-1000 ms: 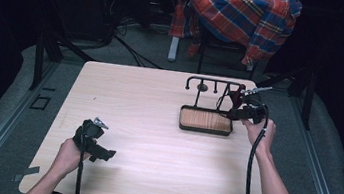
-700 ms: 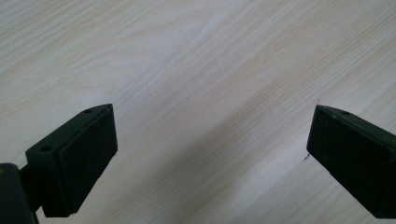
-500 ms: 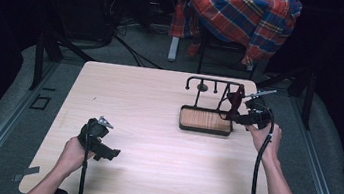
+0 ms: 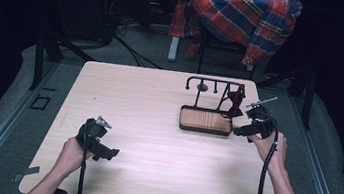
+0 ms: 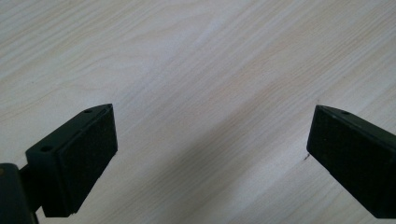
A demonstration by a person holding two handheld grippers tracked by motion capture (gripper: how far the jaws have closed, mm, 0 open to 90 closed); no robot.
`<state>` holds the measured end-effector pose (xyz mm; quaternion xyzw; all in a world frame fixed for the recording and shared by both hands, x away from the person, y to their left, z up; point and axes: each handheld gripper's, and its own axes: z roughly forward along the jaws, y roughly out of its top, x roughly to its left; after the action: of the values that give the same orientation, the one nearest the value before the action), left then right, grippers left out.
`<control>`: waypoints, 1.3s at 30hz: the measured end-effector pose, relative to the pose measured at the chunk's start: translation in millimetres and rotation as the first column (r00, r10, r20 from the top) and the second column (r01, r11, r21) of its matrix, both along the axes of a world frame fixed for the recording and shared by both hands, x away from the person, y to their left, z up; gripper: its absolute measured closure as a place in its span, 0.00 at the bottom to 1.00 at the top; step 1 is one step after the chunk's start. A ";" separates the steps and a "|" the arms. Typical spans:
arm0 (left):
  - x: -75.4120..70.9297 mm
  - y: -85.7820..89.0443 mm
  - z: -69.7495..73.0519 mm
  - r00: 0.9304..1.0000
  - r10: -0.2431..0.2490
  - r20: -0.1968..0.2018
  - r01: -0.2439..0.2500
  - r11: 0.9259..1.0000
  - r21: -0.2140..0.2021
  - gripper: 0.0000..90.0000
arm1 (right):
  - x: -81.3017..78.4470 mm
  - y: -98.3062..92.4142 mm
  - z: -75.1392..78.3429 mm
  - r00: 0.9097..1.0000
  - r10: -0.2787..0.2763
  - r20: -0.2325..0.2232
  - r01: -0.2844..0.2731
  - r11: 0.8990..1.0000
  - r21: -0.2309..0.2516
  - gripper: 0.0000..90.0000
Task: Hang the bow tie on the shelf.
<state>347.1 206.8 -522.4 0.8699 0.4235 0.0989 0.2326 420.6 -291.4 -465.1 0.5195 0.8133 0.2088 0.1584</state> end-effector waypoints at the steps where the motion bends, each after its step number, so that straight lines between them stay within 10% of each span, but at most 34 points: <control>1: -0.2 0.2 0.1 1.000 0.002 0.000 -0.002 1.000 -0.001 0.02 | -2.1 -1.0 -1.2 1.000 0.004 -0.011 -0.004 1.000 -0.015 0.18; 39: -2.4 -0.1 0.9 1.000 -0.004 0.005 0.004 1.000 0.018 0.03 | -59.4 14.5 -49.9 0.964 0.123 -0.236 -0.146 0.986 -0.084 0.15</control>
<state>344.7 206.7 -521.5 0.8726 0.4203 0.1046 0.2258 361.1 -276.8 -514.9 0.4749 0.8691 0.1164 0.0748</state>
